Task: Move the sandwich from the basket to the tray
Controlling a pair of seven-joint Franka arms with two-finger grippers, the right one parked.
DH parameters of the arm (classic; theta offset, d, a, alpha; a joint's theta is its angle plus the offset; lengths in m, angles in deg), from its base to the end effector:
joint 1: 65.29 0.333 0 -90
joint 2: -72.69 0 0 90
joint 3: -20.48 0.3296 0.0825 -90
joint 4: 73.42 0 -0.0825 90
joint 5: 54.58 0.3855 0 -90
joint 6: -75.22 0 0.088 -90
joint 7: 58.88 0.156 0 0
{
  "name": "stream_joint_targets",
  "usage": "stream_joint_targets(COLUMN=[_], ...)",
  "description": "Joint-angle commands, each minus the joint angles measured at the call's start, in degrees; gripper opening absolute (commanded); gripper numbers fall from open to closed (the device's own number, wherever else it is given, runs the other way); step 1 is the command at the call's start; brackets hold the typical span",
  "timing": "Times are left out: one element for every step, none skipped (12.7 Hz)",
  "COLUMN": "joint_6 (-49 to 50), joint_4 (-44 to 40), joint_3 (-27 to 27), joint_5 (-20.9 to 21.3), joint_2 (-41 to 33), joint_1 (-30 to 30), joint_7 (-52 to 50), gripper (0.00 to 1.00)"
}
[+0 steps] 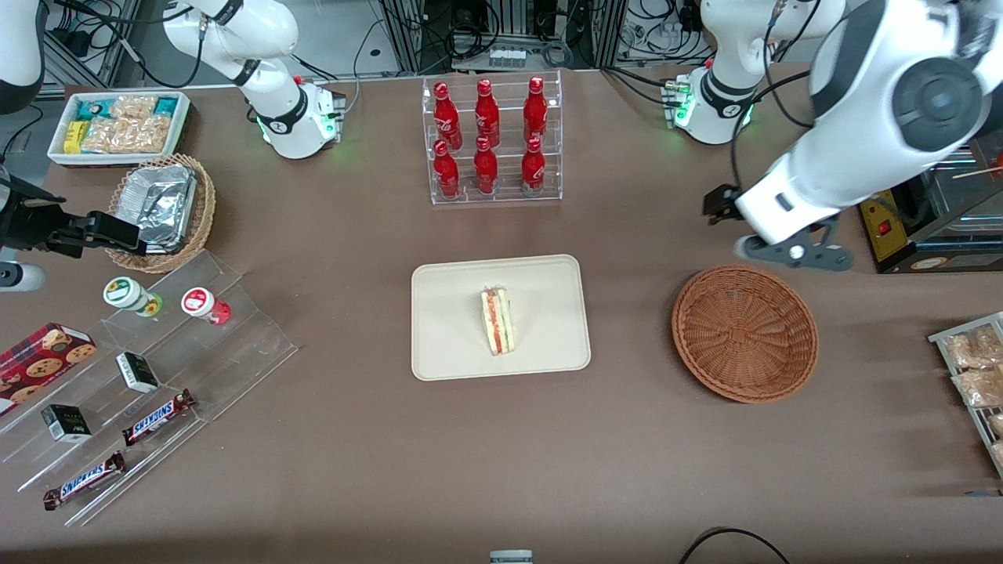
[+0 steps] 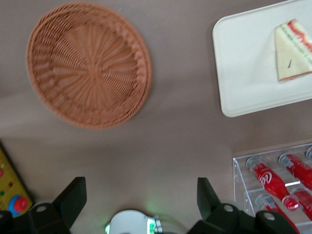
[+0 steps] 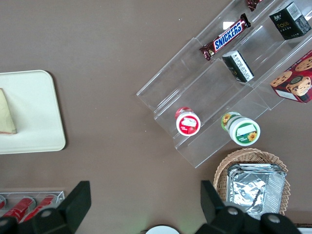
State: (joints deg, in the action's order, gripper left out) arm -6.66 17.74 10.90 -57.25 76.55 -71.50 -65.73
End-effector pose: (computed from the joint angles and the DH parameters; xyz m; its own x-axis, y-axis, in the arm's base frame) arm 0.5238 -0.1536 0.5336 0.9601 -0.1568 -0.2314 -0.1540 -0.9876 0.0302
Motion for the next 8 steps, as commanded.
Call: stream_joint_targets(joint_6=[4.18,5.85,7.60,8.58,10.41,11.83,12.54,12.54], joint_4=[0.86,0.86,0.69,-0.53,-2.63,-4.05,-4.32,-4.32], joint_3=[-1.67,-1.75,-1.49,-1.23,-1.14,-0.97,-0.62,-0.44], joint_5=[-0.49,-0.23,-0.14,-0.14,-0.14,-0.05,0.03,0.03], joint_2=[-4.02,-4.90,-5.17,-5.17,-5.08,-5.08,-5.08,-5.17], joint_1=[5.06,6.55,7.78,8.67,9.81,9.82,9.82,9.82], joint_7=[2.71,4.55,6.48,7.28,7.29,7.29,7.20,7.03], gripper=[1.00,1.00,1.00,1.00,1.00,1.00,1.00,1.00])
